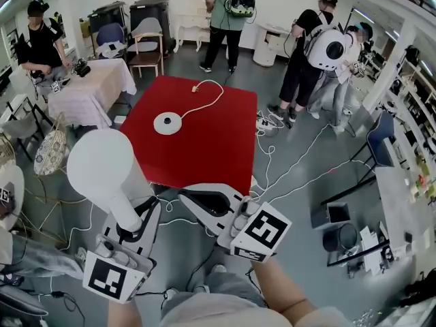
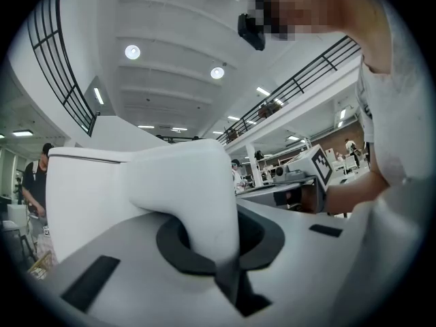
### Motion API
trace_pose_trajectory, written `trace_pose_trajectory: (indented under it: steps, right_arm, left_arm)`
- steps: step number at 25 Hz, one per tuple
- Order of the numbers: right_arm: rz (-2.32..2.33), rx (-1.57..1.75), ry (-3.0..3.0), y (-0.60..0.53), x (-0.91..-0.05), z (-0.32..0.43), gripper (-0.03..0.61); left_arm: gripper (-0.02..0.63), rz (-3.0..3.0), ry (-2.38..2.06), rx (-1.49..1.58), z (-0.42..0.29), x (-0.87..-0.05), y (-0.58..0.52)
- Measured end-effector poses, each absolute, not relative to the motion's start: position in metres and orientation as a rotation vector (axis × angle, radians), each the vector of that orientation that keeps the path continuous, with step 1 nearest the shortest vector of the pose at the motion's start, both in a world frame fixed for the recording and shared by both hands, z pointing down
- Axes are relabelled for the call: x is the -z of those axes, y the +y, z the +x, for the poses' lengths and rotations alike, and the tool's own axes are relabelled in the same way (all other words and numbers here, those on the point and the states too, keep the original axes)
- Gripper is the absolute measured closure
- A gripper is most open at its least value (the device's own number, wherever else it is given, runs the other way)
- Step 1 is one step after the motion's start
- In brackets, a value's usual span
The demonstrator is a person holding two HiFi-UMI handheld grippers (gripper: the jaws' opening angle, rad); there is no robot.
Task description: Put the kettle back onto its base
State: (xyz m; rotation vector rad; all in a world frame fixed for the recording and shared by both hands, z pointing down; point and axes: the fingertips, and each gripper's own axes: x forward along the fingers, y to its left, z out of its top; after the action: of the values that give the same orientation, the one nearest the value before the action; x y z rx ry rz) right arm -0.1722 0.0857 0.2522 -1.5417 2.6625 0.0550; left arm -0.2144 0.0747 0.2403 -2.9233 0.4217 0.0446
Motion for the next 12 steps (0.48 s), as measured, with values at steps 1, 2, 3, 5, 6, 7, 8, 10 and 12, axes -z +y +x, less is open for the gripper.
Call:
trace_pose_trajectory:
  steps: [1, 2, 3, 5, 6, 7, 8, 10, 12]
  right_arm:
    - [-1.532, -0.061, 2.672, 0.084, -0.252, -0.164, 0.571]
    - [-1.522, -0.067, 2.680, 0.084, -0.252, -0.156, 0.571]
    - [-1.511, -0.072, 2.687, 0.083, -0.252, -0.149, 0.571]
    - [-1.485, -0.083, 2.704, 0.083, -0.251, -0.135, 0.571]
    - [-1.471, -0.088, 2.715, 0.084, -0.251, -0.128, 0.571]
    - [-1.459, -0.091, 2.725, 0.084, -0.251, -0.123, 0.571]
    - [-1.448, -0.092, 2.733, 0.085, -0.251, -0.118, 0.571]
    - [-1.436, -0.091, 2.739, 0.087, -0.252, -0.107, 0.571]
    - [-1.429, -0.088, 2.734, 0.088, -0.251, -0.099, 0.571]
  left_arm:
    - [0.588, -2.924, 0.439, -0.045, -0.208, -0.240, 0.073]
    - [0.588, -2.927, 0.452, -0.039, -0.201, -0.241, 0.073]
    - [0.588, -2.927, 0.464, -0.034, -0.194, -0.243, 0.074]
    - [0.588, -2.904, 0.500, -0.044, -0.182, -0.242, 0.074]
    - [0.588, -2.892, 0.523, -0.051, -0.176, -0.240, 0.074]
    - [0.588, -2.885, 0.544, -0.054, -0.170, -0.240, 0.075]
    - [0.588, -2.884, 0.559, -0.055, -0.166, -0.239, 0.076]
    - [0.588, -2.887, 0.578, -0.058, -0.158, -0.240, 0.078]
    - [0.588, -2.886, 0.585, -0.050, -0.151, -0.239, 0.081]
